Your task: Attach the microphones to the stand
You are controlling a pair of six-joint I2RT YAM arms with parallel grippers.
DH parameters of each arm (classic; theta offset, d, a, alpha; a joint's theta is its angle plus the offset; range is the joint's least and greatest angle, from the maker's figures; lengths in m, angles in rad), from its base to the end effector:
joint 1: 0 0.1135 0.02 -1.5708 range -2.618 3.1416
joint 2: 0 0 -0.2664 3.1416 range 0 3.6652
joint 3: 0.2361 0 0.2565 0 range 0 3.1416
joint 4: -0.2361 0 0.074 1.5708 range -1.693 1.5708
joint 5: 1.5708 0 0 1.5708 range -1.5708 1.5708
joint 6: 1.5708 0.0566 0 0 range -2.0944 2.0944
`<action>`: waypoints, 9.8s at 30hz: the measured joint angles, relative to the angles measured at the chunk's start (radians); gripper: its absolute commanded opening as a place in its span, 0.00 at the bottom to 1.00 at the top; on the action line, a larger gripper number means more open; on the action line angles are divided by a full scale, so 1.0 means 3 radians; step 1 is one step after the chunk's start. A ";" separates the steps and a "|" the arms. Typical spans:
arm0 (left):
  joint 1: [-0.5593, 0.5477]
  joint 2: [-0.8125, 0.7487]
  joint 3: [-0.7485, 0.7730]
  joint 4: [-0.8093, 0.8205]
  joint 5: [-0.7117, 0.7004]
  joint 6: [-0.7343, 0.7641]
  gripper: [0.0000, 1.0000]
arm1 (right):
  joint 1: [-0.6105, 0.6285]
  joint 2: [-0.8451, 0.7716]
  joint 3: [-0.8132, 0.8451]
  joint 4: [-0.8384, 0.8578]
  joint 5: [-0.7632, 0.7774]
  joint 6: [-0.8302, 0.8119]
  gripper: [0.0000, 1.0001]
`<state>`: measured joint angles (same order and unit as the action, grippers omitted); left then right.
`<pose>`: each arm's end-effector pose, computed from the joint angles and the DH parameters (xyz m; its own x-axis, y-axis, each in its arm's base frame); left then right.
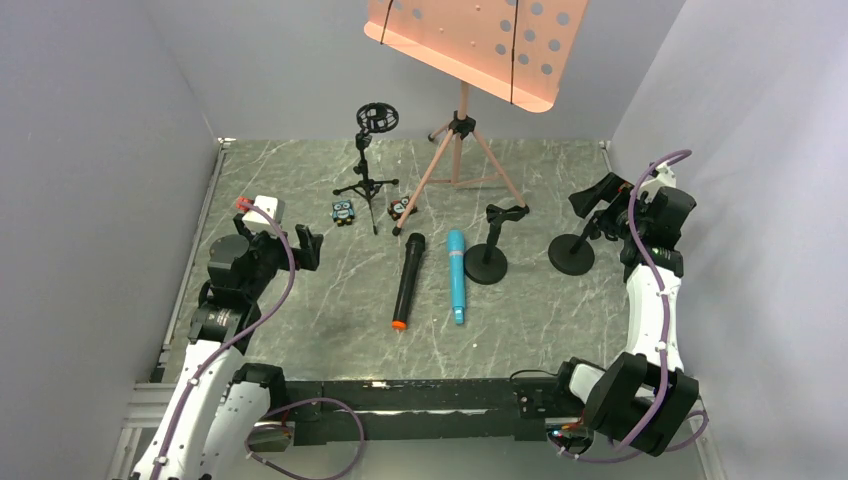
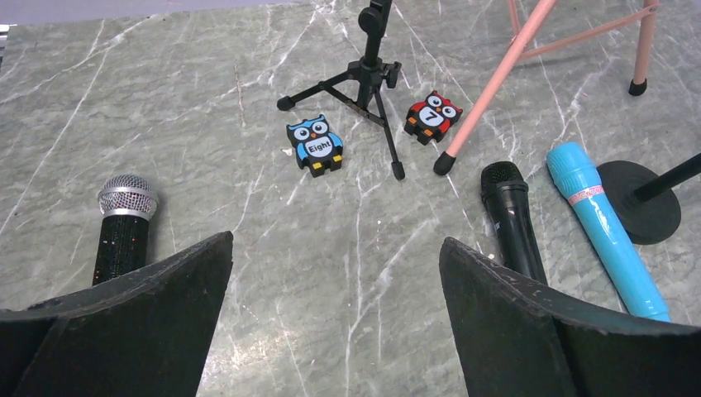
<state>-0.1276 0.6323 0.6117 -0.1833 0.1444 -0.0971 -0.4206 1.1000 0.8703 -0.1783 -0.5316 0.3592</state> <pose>0.1805 -0.0314 0.2995 -0.2257 -0.0678 -0.9718 0.2450 0.9616 -0.1239 0.2567 -0.0834 0.3038 -0.3647 0.4951 -0.7886 0.0592 0.8576 0.5110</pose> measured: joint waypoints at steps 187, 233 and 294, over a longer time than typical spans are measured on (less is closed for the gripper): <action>-0.0980 -0.0505 0.0867 -0.0968 0.0053 -0.0183 0.99 | 0.0320 -0.0076 -0.0174 -0.0278 -0.1987 -0.1928 1.00; 0.1115 0.4735 0.2986 -0.1960 -0.0409 0.0612 0.64 | 0.0327 0.0045 -0.0121 -0.0381 -0.2027 -0.1921 1.00; -0.0228 0.1025 0.1775 0.1305 0.1534 -0.0595 0.00 | 0.0361 0.0093 -0.0112 -0.0401 -0.2007 -0.1926 1.00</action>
<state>-0.1959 0.9398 1.1442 0.2081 0.6044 -0.2756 -0.3122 1.1278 0.8368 -0.2985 -1.1336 -0.2188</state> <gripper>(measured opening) 0.446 0.995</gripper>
